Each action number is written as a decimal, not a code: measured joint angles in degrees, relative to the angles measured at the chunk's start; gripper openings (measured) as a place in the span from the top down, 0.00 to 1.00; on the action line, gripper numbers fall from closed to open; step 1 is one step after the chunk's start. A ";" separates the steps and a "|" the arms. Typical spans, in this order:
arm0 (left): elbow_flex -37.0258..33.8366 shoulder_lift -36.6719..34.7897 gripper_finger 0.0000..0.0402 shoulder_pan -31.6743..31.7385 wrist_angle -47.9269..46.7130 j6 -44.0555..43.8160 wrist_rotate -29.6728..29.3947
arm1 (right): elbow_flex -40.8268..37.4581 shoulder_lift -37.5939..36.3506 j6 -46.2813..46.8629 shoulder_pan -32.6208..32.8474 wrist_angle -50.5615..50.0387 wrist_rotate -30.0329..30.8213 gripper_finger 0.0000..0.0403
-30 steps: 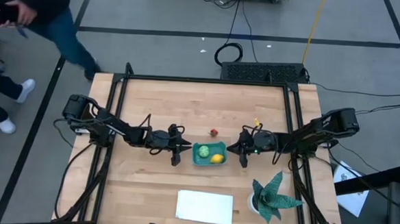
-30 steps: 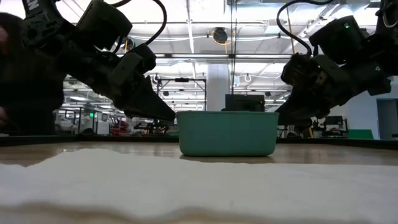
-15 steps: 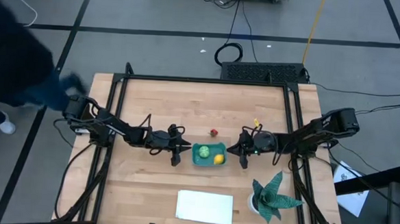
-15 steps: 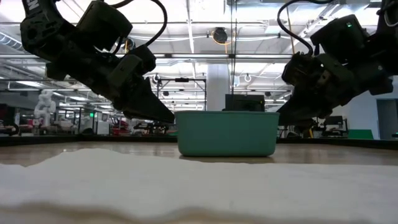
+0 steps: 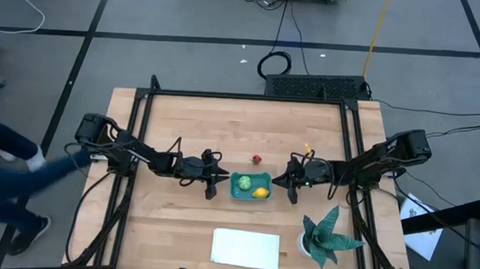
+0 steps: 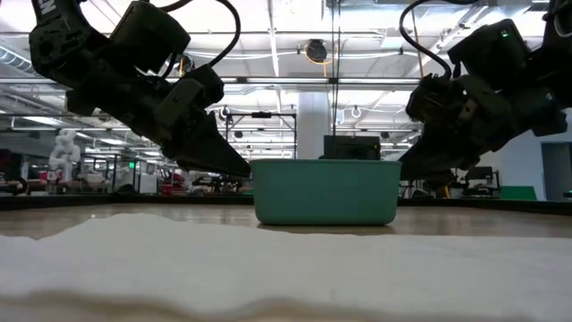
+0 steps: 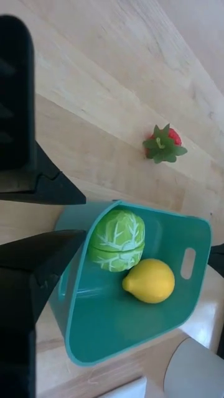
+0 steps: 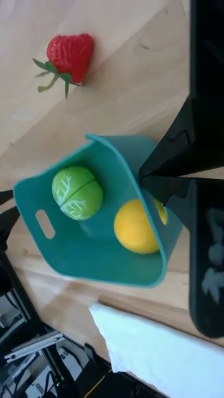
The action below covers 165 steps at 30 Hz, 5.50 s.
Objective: Pick and placing Produce into tupperware
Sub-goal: Adjust the bin on the table, then put the strawberry into the bin
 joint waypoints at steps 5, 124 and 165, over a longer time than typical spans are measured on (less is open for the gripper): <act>0.00 0.00 0.80 0.00 -0.04 0.00 0.00 | 0.00 -0.02 0.33 1.12 0.02 0.02 1.00; -17.55 -85.24 0.80 -21.55 -48.13 12.55 -32.12 | -2.12 -11.82 -3.80 -1.95 -11.19 1.07 1.00; -21.20 -86.01 0.80 -15.06 -42.44 18.12 -27.89 | 2.89 -11.80 -12.63 -12.60 -14.64 -1.63 0.99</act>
